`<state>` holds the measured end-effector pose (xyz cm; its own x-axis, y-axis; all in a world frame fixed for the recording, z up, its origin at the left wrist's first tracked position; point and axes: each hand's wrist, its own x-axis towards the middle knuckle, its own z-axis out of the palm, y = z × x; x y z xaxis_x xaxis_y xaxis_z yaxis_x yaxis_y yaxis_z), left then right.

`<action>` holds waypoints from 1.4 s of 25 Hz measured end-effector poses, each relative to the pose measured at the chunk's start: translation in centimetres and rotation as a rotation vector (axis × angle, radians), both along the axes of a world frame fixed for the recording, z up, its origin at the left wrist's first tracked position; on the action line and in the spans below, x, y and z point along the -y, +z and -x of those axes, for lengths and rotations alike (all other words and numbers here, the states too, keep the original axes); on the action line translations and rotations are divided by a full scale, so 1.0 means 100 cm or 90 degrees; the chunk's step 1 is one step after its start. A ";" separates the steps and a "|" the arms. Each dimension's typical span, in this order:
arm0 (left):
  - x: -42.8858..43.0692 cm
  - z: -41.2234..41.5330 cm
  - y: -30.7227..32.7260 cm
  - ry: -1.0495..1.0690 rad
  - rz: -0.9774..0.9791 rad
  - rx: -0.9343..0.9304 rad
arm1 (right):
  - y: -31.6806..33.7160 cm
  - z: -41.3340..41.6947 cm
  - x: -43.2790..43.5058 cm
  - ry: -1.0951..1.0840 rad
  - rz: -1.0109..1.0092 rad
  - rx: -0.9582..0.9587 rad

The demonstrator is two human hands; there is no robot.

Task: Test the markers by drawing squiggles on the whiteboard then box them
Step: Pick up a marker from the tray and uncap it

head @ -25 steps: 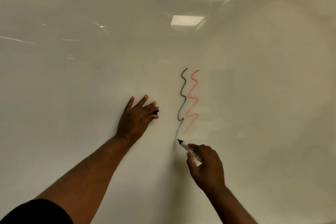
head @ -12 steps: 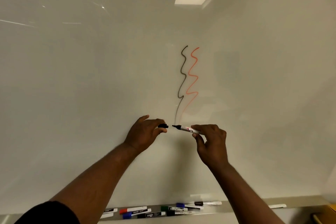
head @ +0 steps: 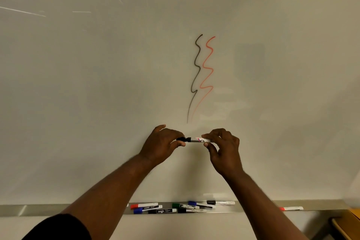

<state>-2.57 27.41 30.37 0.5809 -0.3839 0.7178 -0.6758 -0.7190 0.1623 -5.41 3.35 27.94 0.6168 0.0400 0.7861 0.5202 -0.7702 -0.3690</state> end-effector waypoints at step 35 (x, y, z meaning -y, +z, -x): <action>0.067 0.019 -0.150 0.151 0.241 -0.506 | -0.149 0.050 -0.007 -0.129 -0.382 -0.344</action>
